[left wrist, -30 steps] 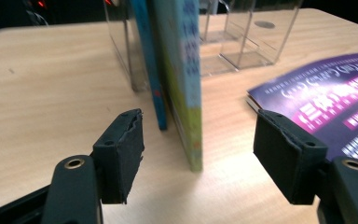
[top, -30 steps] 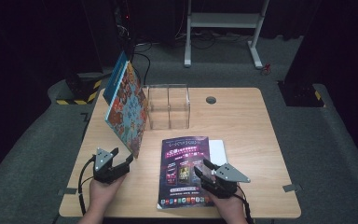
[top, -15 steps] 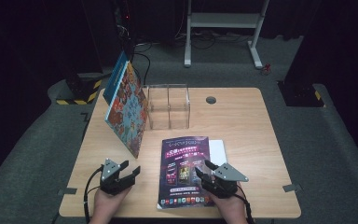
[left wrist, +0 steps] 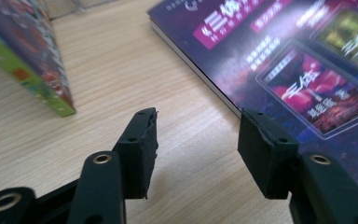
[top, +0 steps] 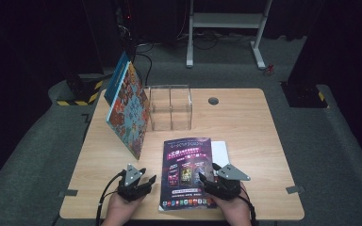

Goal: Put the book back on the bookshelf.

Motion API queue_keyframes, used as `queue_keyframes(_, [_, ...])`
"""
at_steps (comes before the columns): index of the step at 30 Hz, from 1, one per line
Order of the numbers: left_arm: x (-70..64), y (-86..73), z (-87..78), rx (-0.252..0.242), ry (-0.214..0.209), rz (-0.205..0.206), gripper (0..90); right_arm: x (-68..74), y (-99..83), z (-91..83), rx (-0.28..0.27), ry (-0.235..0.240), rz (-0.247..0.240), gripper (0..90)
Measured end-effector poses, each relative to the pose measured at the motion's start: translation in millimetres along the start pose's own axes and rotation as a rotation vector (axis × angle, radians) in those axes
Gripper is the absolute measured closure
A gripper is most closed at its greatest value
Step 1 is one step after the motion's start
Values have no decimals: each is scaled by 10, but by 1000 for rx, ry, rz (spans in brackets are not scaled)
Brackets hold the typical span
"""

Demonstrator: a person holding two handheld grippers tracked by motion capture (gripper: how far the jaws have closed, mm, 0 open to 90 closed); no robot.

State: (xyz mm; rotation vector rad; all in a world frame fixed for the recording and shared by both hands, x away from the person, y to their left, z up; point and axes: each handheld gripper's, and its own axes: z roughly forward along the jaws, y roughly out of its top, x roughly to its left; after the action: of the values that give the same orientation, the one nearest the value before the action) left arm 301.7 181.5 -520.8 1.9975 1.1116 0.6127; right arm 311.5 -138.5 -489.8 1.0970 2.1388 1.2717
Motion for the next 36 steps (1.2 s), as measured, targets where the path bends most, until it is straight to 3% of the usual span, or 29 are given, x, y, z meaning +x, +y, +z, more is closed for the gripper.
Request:
queue_keyframes(3, [-59, 30, 65, 61, 20, 44, 501, -5, -15, -21, 4, -15, 1, 335])
queue_keyframes(7, [-105, 53, 97, 80, 17, 78, 504, -12, -44, -44, 17, -24, 10, 335])
queue_keyframes(11, [-128, 94, 148, 87, -19, 61, 468, -23, -69, -64, 30, -27, 20, 335])
queue_keyframes(16, [-132, 125, 184, 92, -25, 39, 469, -51, -87, -94, 35, -37, 29, 332])
queue_keyframes(36, [-246, 269, 368, 94, -80, 23, 489, -193, -96, -117, 82, -66, 88, 273])
